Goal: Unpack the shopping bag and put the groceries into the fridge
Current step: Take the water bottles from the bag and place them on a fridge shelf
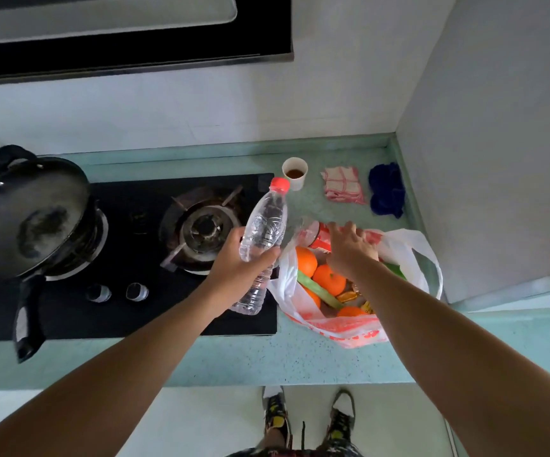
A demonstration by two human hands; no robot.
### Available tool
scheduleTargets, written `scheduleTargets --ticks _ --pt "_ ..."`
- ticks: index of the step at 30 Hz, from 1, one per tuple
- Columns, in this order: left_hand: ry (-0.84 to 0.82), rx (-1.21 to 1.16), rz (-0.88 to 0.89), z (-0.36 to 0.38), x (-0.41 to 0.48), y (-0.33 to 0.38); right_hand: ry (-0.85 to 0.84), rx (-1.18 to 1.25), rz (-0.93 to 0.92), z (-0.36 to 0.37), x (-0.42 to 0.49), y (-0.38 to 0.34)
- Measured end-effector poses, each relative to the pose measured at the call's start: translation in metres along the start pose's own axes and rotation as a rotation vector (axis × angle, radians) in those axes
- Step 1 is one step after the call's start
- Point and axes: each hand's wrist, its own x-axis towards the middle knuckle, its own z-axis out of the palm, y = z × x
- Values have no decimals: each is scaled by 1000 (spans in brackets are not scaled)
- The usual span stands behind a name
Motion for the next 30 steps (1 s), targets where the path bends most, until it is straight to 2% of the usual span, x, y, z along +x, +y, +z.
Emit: scheduleTargets --ticks 5,8,10,14,18,22,26,30 --pt "-17 55 -12 -14 -4 -7 -2 82 1 8 19 -7" --pt "-16 73 -4 -22 -7 -9 13 -47 -37 9 21 -7" --pt "-8 75 -1 -27 -8 -8 18 -47 -39 4 21 -5" --pt "-7 39 10 -34 -6 -3 67 253 9 -25 13 0" --pt "8 8 41 -33 -7 7 188 481 65 -68 -8 5" --pt "14 -32 89 -29 -13 23 297 732 3 -104 -34 6" --pt "30 -99 145 -23 -29 38 255 1050 -109 -126 -64 -5" --pt "99 -136 179 -15 -55 43 186 1150 -233 -133 -91 -26"
